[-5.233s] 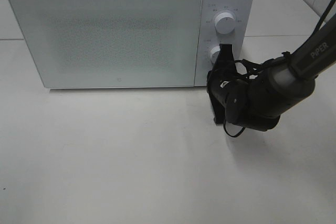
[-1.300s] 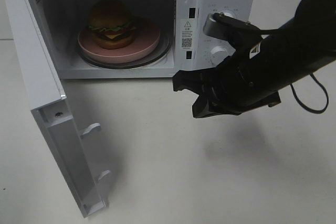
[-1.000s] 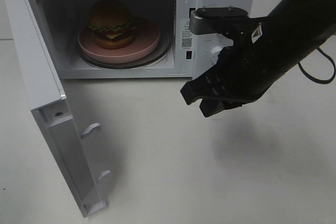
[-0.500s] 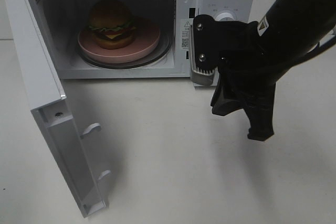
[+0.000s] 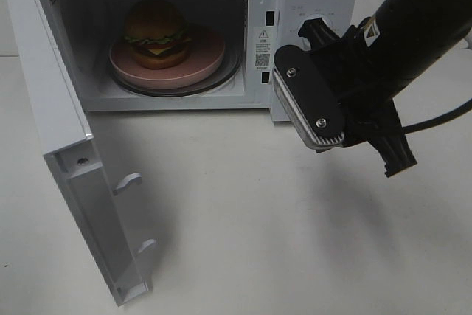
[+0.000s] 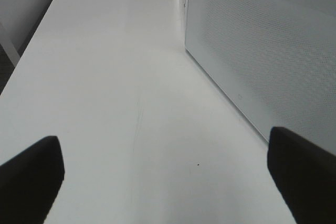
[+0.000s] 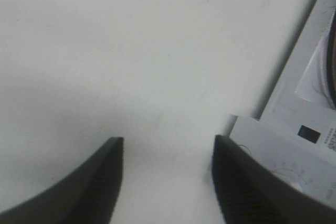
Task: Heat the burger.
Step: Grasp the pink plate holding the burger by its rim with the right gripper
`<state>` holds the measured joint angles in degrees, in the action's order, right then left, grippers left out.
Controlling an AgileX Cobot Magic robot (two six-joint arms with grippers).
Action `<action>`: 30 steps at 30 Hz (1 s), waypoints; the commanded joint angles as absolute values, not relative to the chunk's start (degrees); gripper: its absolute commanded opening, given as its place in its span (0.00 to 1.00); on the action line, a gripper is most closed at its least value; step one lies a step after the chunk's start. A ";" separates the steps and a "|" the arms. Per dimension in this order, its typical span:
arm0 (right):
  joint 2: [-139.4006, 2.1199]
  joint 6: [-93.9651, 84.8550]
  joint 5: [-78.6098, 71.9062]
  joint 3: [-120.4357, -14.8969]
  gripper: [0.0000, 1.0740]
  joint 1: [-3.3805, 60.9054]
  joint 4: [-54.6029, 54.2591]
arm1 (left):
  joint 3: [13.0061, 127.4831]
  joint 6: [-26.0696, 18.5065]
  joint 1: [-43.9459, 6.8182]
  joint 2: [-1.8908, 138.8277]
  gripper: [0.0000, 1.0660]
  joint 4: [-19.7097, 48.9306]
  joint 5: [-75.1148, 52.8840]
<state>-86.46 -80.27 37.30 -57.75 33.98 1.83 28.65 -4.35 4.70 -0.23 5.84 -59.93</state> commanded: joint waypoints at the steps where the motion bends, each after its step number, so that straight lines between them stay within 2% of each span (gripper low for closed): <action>1: -86.12 -79.07 35.58 -58.10 0.63 34.43 2.98 | 28.48 -4.01 4.76 -1.38 0.94 5.90 -59.47; 2: -86.12 -76.78 35.47 -58.21 0.74 35.18 4.35 | 28.48 -4.01 4.76 -1.38 0.94 5.90 -59.47; 3: -86.12 -76.78 35.47 -58.21 0.74 35.18 4.35 | 28.48 -4.01 4.76 -1.38 0.94 5.90 -59.47; 5: -86.12 -73.45 34.32 -58.21 0.83 36.84 8.14 | 28.48 -4.01 4.76 -1.38 0.94 5.90 -59.47; 19: -86.40 -65.72 24.29 -58.21 0.82 38.22 13.29 | 28.48 -4.01 4.76 -1.38 0.94 5.90 -59.47; 30: -92.65 -61.19 22.69 -64.34 0.81 39.59 13.81 | 28.48 -4.01 4.76 -1.38 0.94 5.90 -59.47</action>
<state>-92.53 -61.71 22.69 -63.88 39.30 13.52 28.65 -4.35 4.70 -0.23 5.84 -59.93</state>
